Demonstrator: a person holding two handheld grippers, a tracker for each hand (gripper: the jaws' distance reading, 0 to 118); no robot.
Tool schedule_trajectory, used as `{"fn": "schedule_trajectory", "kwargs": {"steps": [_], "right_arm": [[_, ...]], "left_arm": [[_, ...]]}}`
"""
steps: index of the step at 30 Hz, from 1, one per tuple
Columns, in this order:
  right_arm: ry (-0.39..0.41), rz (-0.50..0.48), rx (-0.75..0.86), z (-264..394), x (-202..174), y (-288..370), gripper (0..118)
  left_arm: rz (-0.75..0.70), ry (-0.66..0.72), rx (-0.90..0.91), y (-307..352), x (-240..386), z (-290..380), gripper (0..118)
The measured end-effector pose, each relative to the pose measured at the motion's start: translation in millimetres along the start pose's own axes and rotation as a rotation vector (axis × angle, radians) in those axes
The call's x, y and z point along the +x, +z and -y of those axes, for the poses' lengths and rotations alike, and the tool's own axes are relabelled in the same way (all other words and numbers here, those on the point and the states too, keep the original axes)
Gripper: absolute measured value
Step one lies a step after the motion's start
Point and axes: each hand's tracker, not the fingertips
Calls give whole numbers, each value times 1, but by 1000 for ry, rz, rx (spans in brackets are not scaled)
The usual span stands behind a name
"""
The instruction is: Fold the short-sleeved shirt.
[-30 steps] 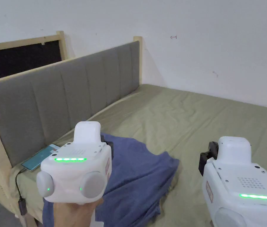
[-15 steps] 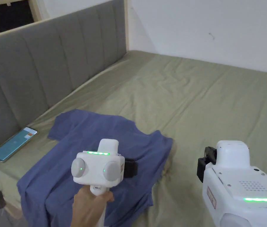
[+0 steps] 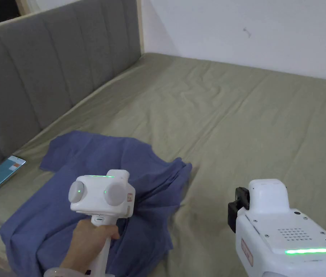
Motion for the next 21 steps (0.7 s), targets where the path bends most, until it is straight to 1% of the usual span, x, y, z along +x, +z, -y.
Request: {"fn": "schedule_trajectory", "kwargs": {"steps": [1,2,3,4,5,6,7,8,9,10,11,13,16,19,21], "right_arm": [[28,22,6,0,2,3,0],[32,30,6,0,4,5,0],[21,27,6,0,9,10,0],[-6,28,9,-1,14,14,0],[-41,29,14,-2,19,17,0],[-79,35,21,-3,24,22,0],[-95,49,24,-4,31,27,0],[-98,62,33,-5,35,31,0],[-96,78,44,-6,40,38,0],[-96,96,59,-8,46,45,0],[-101,115,76,-10,53,53,0],[-136,162,108,-13,70,70,0],[-200,232,144,-17,101,98,0],[-227,334,177,-16,136,129,0],[-237,401,189,-12,160,149,0]], "left_arm": [[15,5,3,6,-3,-2,1],[32,14,0,12,-6,-6,1],[61,58,19,22,-8,-10,1],[100,80,44,33,-9,-15,1],[107,97,68,42,-8,-18,1],[101,77,98,55,-5,-23,1],[87,62,112,66,3,-29,1],[77,50,126,75,12,-36,1],[89,20,165,86,23,-43,2],[119,19,204,99,35,-49,2],[159,3,226,110,49,-56,1],[242,-63,278,135,91,-70,2],[353,-202,337,174,168,-81,2],[549,-315,384,212,240,-76,2],[664,-327,387,230,274,-65,2]]}}
